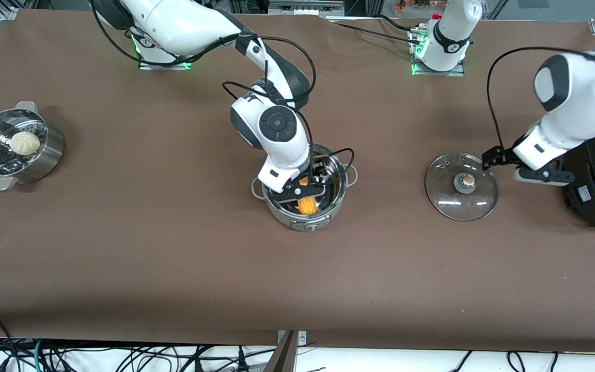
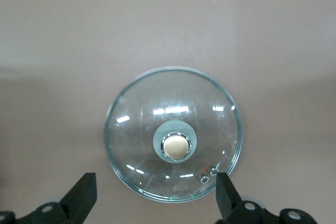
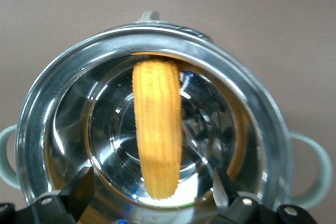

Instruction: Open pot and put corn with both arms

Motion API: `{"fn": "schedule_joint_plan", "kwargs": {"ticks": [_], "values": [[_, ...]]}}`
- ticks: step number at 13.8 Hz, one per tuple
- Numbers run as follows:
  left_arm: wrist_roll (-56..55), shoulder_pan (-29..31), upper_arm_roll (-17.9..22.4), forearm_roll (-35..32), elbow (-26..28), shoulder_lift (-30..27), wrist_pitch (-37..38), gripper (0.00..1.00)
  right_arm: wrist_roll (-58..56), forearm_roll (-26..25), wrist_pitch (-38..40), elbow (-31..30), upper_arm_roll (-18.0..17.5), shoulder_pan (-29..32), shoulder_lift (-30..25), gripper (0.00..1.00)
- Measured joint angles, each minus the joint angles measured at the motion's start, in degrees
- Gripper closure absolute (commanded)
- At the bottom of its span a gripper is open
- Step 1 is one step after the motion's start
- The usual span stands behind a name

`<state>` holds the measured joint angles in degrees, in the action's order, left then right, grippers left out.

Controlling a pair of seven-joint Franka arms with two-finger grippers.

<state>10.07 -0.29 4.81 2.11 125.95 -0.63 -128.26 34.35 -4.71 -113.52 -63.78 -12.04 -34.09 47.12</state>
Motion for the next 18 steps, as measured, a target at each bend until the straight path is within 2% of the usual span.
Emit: {"fn": "schedule_joint_plan", "kwargs": {"ticks": [3, 5, 8, 11, 13, 16, 18], "values": [[0.05, 0.03, 0.00, -0.06, -2.46, -6.28, 7.20, 0.00, -7.48, -0.08, 6.92, 0.94, 3.17, 0.97, -4.35, 0.00], [0.11, 0.03, -0.12, -1.23, -8.25, -8.99, 16.38, 0.00, -10.85, -0.08, 15.19, 1.72, 4.12, 4.12, -9.21, 0.00], [0.11, 0.02, -0.36, -2.14, -20.15, -10.33, 30.92, 0.00, -13.59, -0.08, 27.12, 1.81, 4.38, 10.43, -17.26, 0.00], [0.11, 0.08, -0.35, -2.16, -27.74, -10.20, 38.63, 0.00, -17.52, 0.06, 35.11, 1.53, 8.35, 14.16, -21.56, 0.00], [0.07, 0.07, -0.58, -2.16, -29.36, -9.88, 41.25, 0.00, -23.94, 0.77, 34.88, -0.96, 10.21, 19.60, -24.20, 0.00], [0.06, 0.09, -0.60, -2.16, -30.22, -8.50, 41.47, 0.00, -28.77, 3.73, 24.91, -12.25, 10.78, 30.01, -32.25, 0.00], [0.06, 0.09, -0.60, -2.16, -30.46, -8.00, 41.51, 0.00, -28.98, 4.29, 19.43, -19.44, 10.92, 33.26, -37.53, 0.00]]}}
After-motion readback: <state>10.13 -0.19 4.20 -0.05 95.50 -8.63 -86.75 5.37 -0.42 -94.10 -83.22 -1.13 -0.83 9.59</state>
